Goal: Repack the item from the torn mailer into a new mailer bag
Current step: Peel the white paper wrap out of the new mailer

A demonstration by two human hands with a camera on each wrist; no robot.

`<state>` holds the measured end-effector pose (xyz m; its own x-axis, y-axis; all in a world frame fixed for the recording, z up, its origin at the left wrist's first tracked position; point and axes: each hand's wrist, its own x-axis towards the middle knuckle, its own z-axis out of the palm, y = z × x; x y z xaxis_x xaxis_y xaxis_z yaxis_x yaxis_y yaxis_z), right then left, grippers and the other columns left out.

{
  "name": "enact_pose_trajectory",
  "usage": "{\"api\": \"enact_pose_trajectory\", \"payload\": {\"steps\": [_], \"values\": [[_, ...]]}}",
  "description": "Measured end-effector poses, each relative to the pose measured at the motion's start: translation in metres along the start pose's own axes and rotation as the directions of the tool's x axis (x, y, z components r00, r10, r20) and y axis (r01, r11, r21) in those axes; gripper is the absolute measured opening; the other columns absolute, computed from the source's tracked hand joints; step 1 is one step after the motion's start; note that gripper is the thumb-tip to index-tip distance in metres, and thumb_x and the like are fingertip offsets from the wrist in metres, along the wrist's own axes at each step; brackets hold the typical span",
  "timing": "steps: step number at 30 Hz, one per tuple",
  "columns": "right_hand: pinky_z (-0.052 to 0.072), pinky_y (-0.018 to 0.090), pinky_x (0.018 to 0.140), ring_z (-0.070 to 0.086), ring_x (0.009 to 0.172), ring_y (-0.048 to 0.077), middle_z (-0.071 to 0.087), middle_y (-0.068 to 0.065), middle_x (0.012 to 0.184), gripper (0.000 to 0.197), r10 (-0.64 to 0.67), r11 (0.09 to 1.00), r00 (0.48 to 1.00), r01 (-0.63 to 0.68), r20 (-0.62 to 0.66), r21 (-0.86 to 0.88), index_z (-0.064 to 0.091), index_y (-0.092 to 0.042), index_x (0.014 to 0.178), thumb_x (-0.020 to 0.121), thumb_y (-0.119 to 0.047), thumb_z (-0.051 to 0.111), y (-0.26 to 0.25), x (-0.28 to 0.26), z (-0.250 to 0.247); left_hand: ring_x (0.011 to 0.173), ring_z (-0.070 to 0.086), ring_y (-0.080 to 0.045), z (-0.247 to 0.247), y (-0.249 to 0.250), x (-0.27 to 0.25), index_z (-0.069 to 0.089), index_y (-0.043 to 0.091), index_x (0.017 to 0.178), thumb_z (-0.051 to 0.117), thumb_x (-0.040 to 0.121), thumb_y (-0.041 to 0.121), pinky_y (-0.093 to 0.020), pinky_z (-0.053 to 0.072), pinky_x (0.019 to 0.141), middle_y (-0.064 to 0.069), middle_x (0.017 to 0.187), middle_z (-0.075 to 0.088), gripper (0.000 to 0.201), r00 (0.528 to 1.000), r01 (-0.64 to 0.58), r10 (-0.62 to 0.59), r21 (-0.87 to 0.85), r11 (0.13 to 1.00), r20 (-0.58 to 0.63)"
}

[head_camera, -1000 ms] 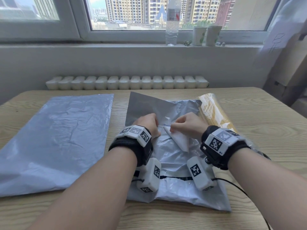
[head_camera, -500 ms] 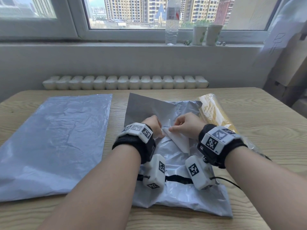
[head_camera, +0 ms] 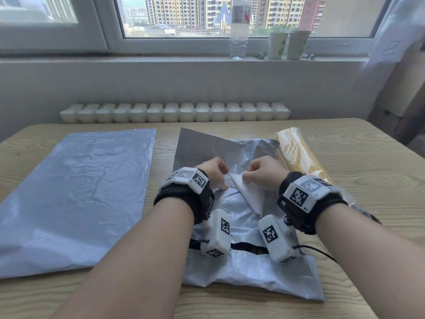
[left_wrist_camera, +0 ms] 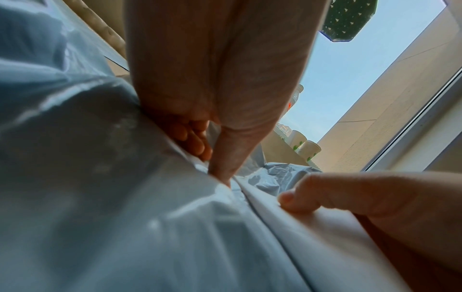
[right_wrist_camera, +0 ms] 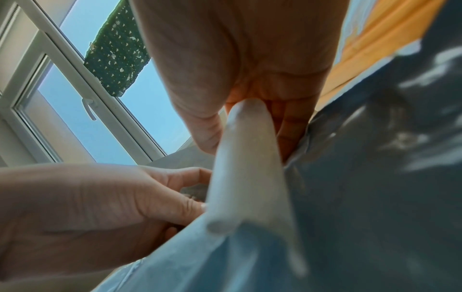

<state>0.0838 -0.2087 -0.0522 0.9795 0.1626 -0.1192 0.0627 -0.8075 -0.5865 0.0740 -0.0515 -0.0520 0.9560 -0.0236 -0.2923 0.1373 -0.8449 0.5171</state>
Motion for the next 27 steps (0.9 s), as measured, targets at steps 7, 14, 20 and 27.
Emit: {"api": "enact_pose_trajectory", "payload": {"steps": [7, 14, 20, 27], "values": [[0.034, 0.024, 0.051, 0.044, 0.057, 0.009, 0.052, 0.001, 0.065, 0.019, -0.004, 1.0, 1.0, 0.004, -0.013, 0.014, 0.058, -0.009, 0.067, 0.08, -0.022, 0.064, 0.002, 0.0, 0.0, 0.117, 0.053, -0.017, 0.001, 0.0, 0.002, 0.051, 0.023, 0.126, 0.07, 0.084, 0.019, -0.021, 0.038, 0.084, 0.003, 0.131, 0.055, 0.047, 1.0, 0.005, -0.005, 0.002, 1.0, -0.004], [0.033, 0.024, 0.052, 0.042, 0.055, 0.013, 0.045, 0.0, 0.058, 0.026, 0.034, 0.998, 0.999, -0.031, -0.038, 0.062, 0.051, -0.012, 0.057, 0.078, -0.022, 0.062, 0.009, 0.002, 0.001, 0.119, 0.052, -0.018, 0.001, -0.001, 0.003, 0.051, 0.023, 0.127, 0.07, 0.084, 0.02, -0.023, 0.038, 0.086, 0.003, 0.132, 0.054, 0.047, 1.0, 0.007, -0.007, 0.01, 1.0, -0.003], [0.041, 0.029, 0.062, 0.054, 0.068, 0.018, 0.059, 0.004, 0.071, 0.031, 0.007, 0.964, 1.0, -0.003, -0.015, 0.266, 0.06, -0.013, 0.066, 0.086, -0.037, 0.063, 0.025, -0.011, -0.001, 0.111, 0.052, -0.02, 0.001, 0.0, 0.001, 0.05, 0.024, 0.127, 0.069, 0.081, 0.015, -0.024, 0.04, 0.082, 0.0, 0.131, 0.053, 0.051, 0.999, 0.044, -0.043, -0.012, 0.999, 0.025], [0.039, 0.024, 0.049, 0.051, 0.048, 0.012, 0.054, -0.003, 0.052, 0.05, -0.037, 0.947, 0.994, 0.001, 0.107, 0.322, 0.056, -0.019, 0.053, 0.08, -0.061, 0.06, 0.019, -0.031, -0.008, 0.115, 0.046, -0.02, 0.003, 0.004, -0.011, 0.039, 0.034, 0.134, 0.077, 0.05, 0.053, -0.035, 0.043, 0.092, -0.002, 0.136, 0.042, 0.094, 0.991, 0.088, -0.092, 0.041, 0.995, 0.093]]}}
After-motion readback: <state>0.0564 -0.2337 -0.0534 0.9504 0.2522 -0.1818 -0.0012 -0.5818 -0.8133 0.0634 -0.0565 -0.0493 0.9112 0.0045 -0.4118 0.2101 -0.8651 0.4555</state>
